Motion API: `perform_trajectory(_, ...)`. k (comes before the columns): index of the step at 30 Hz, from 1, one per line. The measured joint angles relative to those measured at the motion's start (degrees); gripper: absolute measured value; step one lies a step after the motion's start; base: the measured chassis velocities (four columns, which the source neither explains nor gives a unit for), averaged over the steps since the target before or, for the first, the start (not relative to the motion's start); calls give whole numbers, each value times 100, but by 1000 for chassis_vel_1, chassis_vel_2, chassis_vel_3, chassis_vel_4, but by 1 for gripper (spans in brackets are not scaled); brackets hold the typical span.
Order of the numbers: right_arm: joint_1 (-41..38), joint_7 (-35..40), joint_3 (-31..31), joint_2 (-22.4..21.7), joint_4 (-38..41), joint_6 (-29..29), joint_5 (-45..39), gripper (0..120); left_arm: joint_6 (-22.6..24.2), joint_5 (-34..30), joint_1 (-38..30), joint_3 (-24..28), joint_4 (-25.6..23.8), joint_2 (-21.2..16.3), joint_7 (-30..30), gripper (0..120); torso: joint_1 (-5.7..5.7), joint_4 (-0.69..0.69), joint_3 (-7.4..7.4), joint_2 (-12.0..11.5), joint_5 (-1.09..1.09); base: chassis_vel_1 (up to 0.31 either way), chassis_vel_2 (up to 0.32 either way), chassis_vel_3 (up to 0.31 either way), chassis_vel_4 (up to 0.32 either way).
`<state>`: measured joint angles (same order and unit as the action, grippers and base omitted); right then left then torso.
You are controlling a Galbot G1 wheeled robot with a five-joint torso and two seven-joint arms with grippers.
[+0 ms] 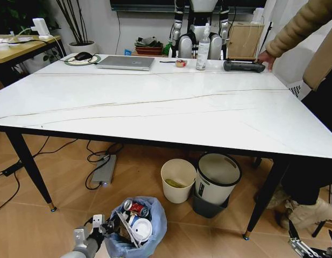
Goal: Pick up the trash bin and place the trash from the table into it.
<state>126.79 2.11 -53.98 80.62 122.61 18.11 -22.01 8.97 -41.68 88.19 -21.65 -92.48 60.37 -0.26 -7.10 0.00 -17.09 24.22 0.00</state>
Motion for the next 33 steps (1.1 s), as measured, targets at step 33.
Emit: perform_trajectory(33, 0, 0, 0, 0, 0, 0, 0, 100, -631, -45, -546, 9, 1149, 237, 509, 0, -18, 0, -29, 47, 0, 0, 0, 0, 0)
